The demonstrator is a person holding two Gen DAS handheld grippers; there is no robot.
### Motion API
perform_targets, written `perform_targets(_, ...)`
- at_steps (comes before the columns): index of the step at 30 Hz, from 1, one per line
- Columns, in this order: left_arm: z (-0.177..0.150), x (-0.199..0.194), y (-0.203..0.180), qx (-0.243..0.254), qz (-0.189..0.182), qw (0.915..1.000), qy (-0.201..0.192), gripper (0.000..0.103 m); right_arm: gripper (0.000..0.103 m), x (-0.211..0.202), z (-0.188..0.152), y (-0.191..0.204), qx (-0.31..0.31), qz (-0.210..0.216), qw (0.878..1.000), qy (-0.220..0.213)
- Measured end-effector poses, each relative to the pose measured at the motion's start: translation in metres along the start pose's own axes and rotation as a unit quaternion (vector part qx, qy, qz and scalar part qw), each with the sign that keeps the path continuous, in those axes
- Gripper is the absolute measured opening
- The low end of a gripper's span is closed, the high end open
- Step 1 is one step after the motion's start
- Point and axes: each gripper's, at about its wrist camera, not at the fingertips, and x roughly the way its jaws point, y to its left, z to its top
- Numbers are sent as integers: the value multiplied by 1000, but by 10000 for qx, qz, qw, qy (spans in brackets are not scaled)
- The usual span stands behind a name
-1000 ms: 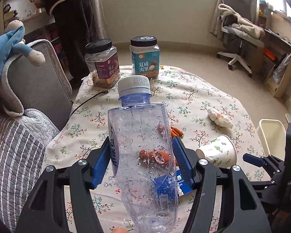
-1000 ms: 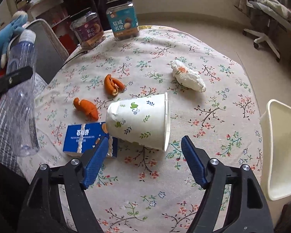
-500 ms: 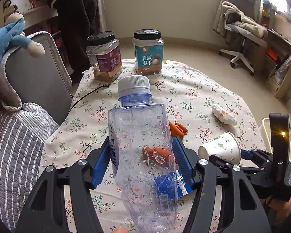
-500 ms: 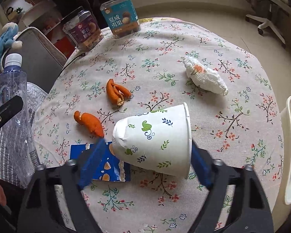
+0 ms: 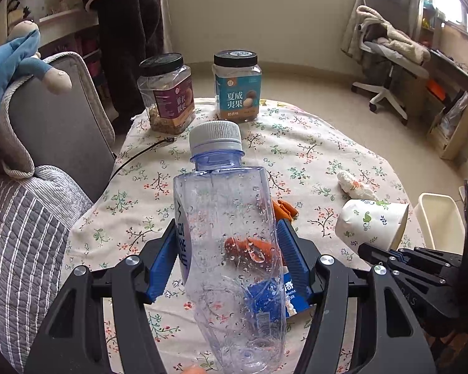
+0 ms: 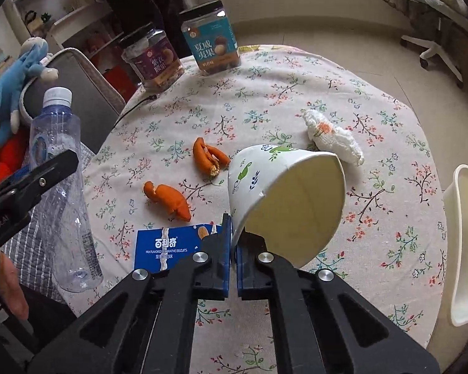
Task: Collect trash
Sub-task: 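Carry the paper cup and bottle over the white bin with both tools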
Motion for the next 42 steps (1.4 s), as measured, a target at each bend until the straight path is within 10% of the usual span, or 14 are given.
perform_targets(25, 8, -4, -36, 157, -154, 9995, -209, 62, 2, -55, 6, -8, -234, -425, 9950, -878)
perform_targets(42, 12, -3, -114, 601, -632, 9958, -291, 62, 2, -114, -6, -104, 593, -1461, 9753, -1545)
